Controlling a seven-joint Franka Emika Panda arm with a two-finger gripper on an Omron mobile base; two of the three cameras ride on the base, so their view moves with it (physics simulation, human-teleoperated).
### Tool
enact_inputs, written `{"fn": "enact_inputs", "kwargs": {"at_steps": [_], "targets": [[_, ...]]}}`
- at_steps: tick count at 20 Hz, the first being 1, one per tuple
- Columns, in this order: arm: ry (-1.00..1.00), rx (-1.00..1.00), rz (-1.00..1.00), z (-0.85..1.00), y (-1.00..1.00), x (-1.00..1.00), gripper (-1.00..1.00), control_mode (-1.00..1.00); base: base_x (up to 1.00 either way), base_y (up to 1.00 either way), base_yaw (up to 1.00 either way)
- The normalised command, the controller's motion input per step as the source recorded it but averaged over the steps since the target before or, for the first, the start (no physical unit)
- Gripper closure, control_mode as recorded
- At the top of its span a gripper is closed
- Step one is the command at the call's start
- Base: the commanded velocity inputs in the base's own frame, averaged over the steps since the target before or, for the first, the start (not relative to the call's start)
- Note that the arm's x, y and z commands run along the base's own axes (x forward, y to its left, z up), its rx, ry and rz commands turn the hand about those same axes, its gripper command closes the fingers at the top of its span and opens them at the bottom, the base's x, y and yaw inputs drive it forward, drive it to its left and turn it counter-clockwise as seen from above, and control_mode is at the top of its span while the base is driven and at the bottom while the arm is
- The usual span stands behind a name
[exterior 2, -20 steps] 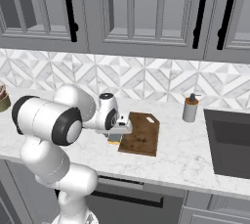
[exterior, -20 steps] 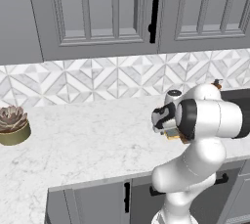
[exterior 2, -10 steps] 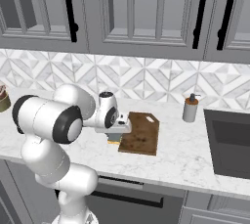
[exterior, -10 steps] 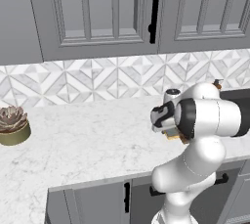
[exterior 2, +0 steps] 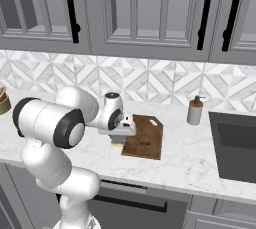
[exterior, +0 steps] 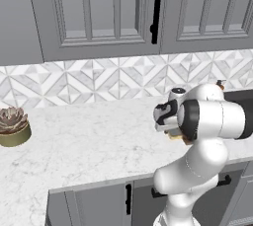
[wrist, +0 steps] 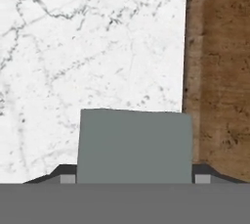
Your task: Pick up the sponge from the counter and clean the cutting board by briefly scrubbing or pressing down on the cutting board. Once finished, release the sponge.
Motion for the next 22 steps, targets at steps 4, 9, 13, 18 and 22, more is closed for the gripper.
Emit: {"fn": "enact_inputs", "kwargs": {"at_steps": [4,9,13,18,22], "targets": [[-0.05,0.01,0.0,0.43,-0.27,-0.21,1.0,-1.0,0.0,0.0,0.0],[-0.01,0.0,0.0,0.34,-0.29,-0.11,1.0,-1.0,0.0,0.0,0.0],[0.04,0.09,0.01,0.0,-0.47,0.01,1.0,-1.0,0.0,0.0,0.0],[0.07,0.12,0.04,-0.12,-0.39,0.04,1.0,-1.0,0.0,0.0,0.0],[0.01,0.0,0.03,-0.34,-0.02,-0.02,1.0,-1.0,0.0,0.0,0.0]]}}
